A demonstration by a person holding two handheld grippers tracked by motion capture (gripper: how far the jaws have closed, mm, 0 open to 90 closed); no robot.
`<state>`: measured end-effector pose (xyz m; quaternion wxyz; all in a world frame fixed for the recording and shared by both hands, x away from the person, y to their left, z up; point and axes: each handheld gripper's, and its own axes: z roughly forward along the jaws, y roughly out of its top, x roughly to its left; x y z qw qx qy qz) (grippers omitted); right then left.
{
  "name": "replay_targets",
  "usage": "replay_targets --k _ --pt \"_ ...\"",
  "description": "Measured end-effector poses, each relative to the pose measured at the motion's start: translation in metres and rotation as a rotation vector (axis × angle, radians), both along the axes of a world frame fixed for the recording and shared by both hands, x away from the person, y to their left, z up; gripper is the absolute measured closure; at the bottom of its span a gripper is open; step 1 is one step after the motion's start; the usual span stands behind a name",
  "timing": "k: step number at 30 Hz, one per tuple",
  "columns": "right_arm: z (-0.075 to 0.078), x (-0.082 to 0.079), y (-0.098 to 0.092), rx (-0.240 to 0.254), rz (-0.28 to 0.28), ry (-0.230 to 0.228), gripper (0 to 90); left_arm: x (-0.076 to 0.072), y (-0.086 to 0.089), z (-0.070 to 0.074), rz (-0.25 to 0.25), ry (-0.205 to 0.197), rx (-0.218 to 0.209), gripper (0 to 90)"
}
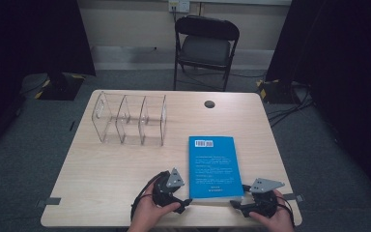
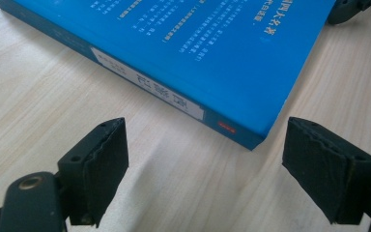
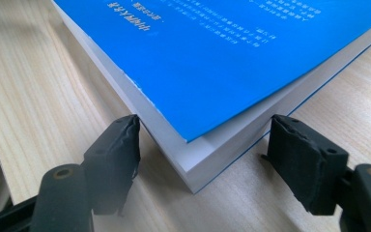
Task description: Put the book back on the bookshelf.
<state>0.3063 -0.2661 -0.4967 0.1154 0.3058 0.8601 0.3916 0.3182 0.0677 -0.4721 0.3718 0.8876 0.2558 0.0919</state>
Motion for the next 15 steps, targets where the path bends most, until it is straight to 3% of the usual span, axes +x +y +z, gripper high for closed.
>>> replay_targets --k 10,15 --pt "0.0062 -0.0015 0.0016 -0.023 0.007 -0.023 28.3 0.0 -0.002 0.0012 -0.016 0.013 0.012 16.8" --pt "0.0098 -0.0018 0.0023 -0.021 -0.001 -0.031 29.8 0.0005 -0.0014 0.0065 -0.017 0.006 -0.025 16.7"
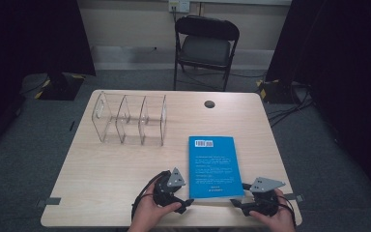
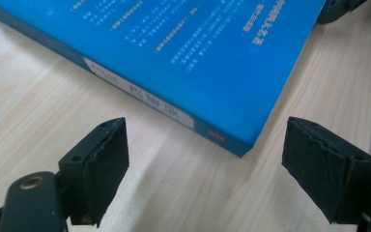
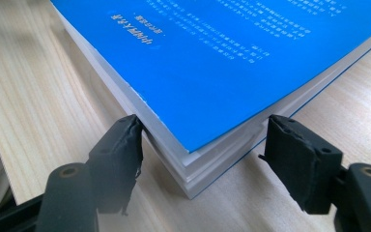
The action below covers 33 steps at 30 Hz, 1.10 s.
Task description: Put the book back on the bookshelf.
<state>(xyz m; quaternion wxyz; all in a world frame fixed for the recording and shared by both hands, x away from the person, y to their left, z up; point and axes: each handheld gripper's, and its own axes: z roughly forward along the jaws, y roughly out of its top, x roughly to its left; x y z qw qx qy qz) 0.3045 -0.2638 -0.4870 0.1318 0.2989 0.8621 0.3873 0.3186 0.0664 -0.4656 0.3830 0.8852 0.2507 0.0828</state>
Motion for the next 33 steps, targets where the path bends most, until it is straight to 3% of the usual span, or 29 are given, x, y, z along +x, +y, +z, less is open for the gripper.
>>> replay_targets --k 12,13,21,22,25,33 --pt "0.007 0.002 0.0 0.035 -0.002 0.0 30.5 -0.003 -0.014 0.008 -0.047 -0.003 0.0 16.3" --pt "0.008 0.002 0.0 0.038 0.0 0.002 30.6 -0.003 -0.015 0.01 -0.059 -0.003 0.019 16.2" --pt "0.012 0.003 0.0 0.05 0.001 0.002 31.2 -0.003 -0.032 0.01 -0.101 -0.01 -0.004 16.1" --pt "0.012 0.003 0.001 0.05 0.0 0.004 31.2 -0.003 -0.034 0.012 -0.113 -0.012 0.019 16.1" --pt "0.012 0.003 0.001 0.051 -0.001 0.007 31.3 -0.003 -0.043 0.012 -0.12 -0.013 -0.022 16.1" --pt "0.013 0.004 0.0 0.059 -0.006 0.013 31.4 0.001 -0.066 0.012 -0.156 -0.028 0.023 16.0"
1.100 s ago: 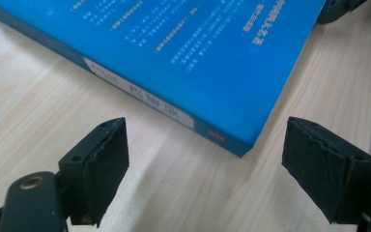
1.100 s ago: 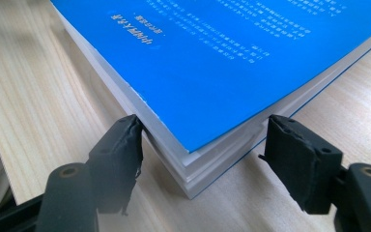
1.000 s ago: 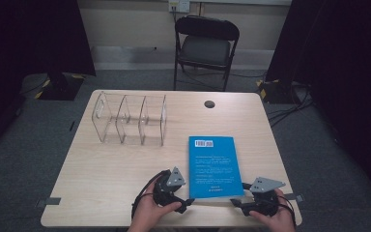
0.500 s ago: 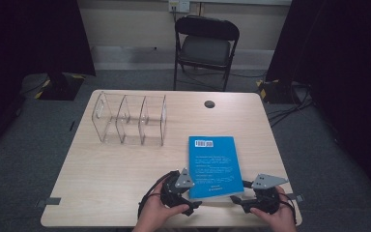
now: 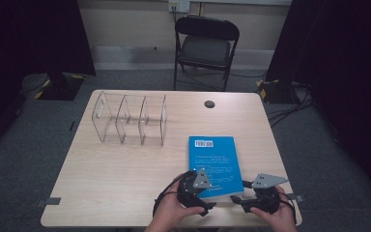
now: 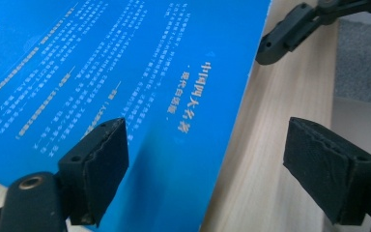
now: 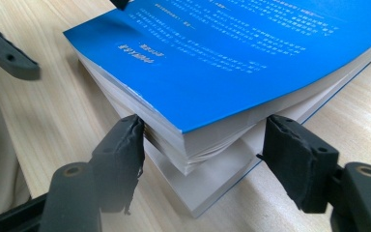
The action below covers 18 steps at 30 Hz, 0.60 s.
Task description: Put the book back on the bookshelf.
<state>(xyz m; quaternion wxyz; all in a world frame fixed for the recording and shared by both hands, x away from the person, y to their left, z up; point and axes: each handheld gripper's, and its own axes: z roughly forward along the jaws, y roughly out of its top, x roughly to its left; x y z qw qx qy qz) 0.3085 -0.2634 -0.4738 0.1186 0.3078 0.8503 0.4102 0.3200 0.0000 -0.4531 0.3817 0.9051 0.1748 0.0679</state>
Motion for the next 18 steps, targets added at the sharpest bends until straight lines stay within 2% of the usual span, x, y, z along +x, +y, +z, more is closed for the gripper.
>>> replay_targets --k 1,3,5,6,7,9,10,12,13,16,17,18 --pt "0.0 0.0 0.0 0.002 -0.001 0.001 31.4 0.001 -0.002 0.0 -0.005 -0.001 -0.007 16.0" --pt "0.001 0.001 0.0 0.007 -0.001 0.004 31.4 0.002 -0.003 0.0 -0.007 -0.002 0.008 16.2" --pt "0.0 0.001 0.0 0.012 0.003 0.007 31.5 0.002 -0.004 -0.001 0.0 0.01 -0.002 15.9" --pt "0.001 0.001 0.0 0.01 0.0 0.007 31.5 0.003 -0.006 -0.002 -0.01 -0.001 0.009 16.0" --pt "0.001 0.001 0.0 0.011 0.001 0.009 31.6 0.003 -0.008 -0.004 -0.005 0.008 -0.001 16.0" --pt "0.001 0.001 0.0 0.012 0.001 0.012 31.6 0.003 -0.011 -0.004 -0.015 0.007 0.017 16.1" --pt "0.001 0.002 0.0 0.014 0.001 0.012 31.6 0.004 -0.013 -0.006 -0.012 0.011 0.008 16.0" --pt "0.002 0.002 0.0 0.019 0.0 0.014 31.7 0.006 -0.016 -0.007 -0.018 0.005 0.019 16.2" --pt "0.002 0.002 0.0 0.018 0.001 0.014 31.7 0.006 -0.018 -0.008 -0.01 0.009 0.011 16.1" --pt "0.002 0.002 0.0 0.021 0.003 0.016 31.7 0.008 -0.022 -0.009 -0.019 -0.009 0.022 15.7" --pt "0.002 0.002 0.0 0.016 0.0 0.016 31.7 0.007 -0.025 -0.011 -0.012 -0.006 0.004 15.6" --pt "0.002 0.002 0.0 0.015 -0.003 0.015 31.8 0.007 -0.027 -0.011 -0.008 -0.008 0.015 15.6"
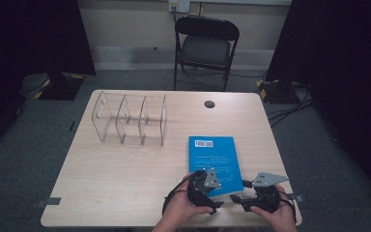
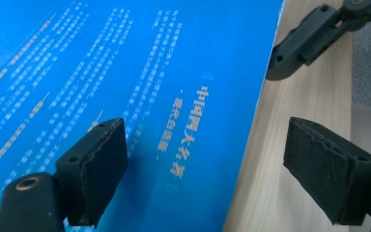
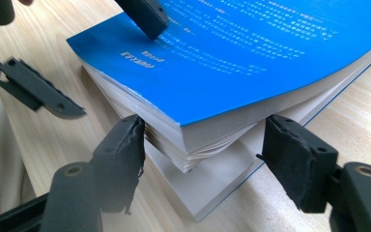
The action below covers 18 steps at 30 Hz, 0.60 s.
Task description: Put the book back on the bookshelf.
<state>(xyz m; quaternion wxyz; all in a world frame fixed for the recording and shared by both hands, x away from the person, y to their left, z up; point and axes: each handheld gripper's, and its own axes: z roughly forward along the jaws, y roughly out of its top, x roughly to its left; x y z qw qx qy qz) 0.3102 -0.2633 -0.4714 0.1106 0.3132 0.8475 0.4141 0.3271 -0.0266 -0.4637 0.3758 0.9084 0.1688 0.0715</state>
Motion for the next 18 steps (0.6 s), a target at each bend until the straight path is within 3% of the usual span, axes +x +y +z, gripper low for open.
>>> replay_targets --k 1,5,6,8,11,14,16,18 --pt "0.0 0.0 0.0 0.0 0.001 0.001 31.8 0.001 -0.001 0.001 -0.01 -0.012 0.032 15.4" --pt "0.001 0.0 0.0 0.007 0.001 0.004 31.8 0.001 -0.007 -0.001 -0.001 -0.02 0.007 15.2" --pt "0.001 0.0 0.0 0.005 -0.001 0.004 31.8 0.001 -0.007 0.0 -0.003 -0.017 0.033 14.9" --pt "0.001 0.001 0.0 0.005 0.002 0.006 31.9 0.002 -0.01 -0.002 -0.003 -0.027 0.022 14.1" --pt "0.002 0.001 0.001 0.01 0.0 0.007 31.9 0.002 -0.014 -0.001 -0.008 -0.033 0.052 11.9" --pt "0.003 0.001 0.001 0.009 -0.004 0.007 32.0 0.002 -0.019 -0.005 0.002 -0.05 0.02 9.9" --pt "0.003 0.001 0.001 0.009 -0.006 0.01 32.0 0.003 -0.02 -0.003 -0.002 -0.046 0.054 7.9" --pt "0.003 0.001 0.001 0.008 -0.005 0.01 32.3 0.003 -0.023 -0.005 0.01 -0.06 0.034 7.7"
